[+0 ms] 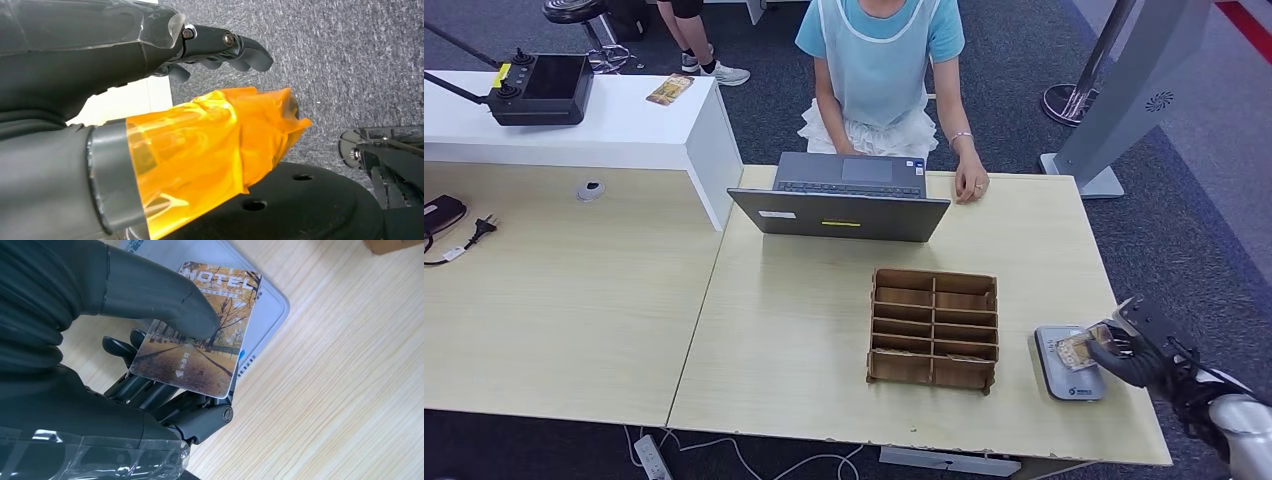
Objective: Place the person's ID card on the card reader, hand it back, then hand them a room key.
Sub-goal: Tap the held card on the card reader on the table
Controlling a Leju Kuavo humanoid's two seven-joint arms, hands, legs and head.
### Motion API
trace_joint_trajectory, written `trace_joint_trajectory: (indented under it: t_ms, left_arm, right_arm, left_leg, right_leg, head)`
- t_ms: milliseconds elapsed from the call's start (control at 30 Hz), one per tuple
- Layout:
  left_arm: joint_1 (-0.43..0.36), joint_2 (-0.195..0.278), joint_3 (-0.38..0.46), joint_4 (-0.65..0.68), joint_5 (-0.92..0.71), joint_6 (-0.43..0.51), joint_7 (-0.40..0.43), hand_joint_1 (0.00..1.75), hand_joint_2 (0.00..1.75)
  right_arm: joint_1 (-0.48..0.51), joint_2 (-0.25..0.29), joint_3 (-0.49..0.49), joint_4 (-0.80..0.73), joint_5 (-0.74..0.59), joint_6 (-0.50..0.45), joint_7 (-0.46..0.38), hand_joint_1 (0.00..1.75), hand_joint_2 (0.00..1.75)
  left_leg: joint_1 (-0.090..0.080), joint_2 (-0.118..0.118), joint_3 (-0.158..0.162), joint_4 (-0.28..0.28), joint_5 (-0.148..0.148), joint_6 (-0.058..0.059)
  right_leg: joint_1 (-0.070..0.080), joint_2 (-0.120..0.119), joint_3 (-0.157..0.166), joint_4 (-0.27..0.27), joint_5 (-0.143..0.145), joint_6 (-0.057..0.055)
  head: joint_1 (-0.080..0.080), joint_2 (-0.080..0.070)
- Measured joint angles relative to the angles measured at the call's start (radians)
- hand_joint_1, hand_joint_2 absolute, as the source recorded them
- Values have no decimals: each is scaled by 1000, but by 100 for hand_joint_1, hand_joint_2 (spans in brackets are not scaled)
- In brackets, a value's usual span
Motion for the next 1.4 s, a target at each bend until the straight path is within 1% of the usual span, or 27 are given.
trace_joint_trajectory:
  t_ms: [367, 867, 1233, 1400]
  left_arm:
    - [0, 1, 0, 0, 0, 1, 3, 0, 0]
    - [0, 2, 0, 0, 0, 1, 4, 0, 0]
    - [0, 2, 0, 0, -1, 1, 5, 0, 0]
    - [0, 3, 0, 0, 2, 1, 4, 0, 0]
  right_arm:
    - [9, 7, -35, 16, 54, -12, 16, 175, 175]
    - [8, 19, -40, 20, 105, -28, 30, 175, 175]
    - [8, 19, -48, 17, 97, -34, 27, 175, 175]
    - [7, 13, -75, -3, 58, 0, 13, 175, 175]
  left_leg:
    - [0, 0, 0, 0, 0, 0]
    - [0, 0, 0, 0, 0, 0]
    - [0, 0, 0, 0, 0, 0]
    - [0, 0, 0, 0, 0, 0]
  right_leg:
    - [0, 0, 0, 0, 0, 0]
    - [0, 0, 0, 0, 0, 0]
    - [0, 0, 0, 0, 0, 0]
    - [0, 0, 0, 0, 0, 0]
  head:
    - [0, 0]
    - [0, 0]
    - [0, 0]
    - [0, 0]
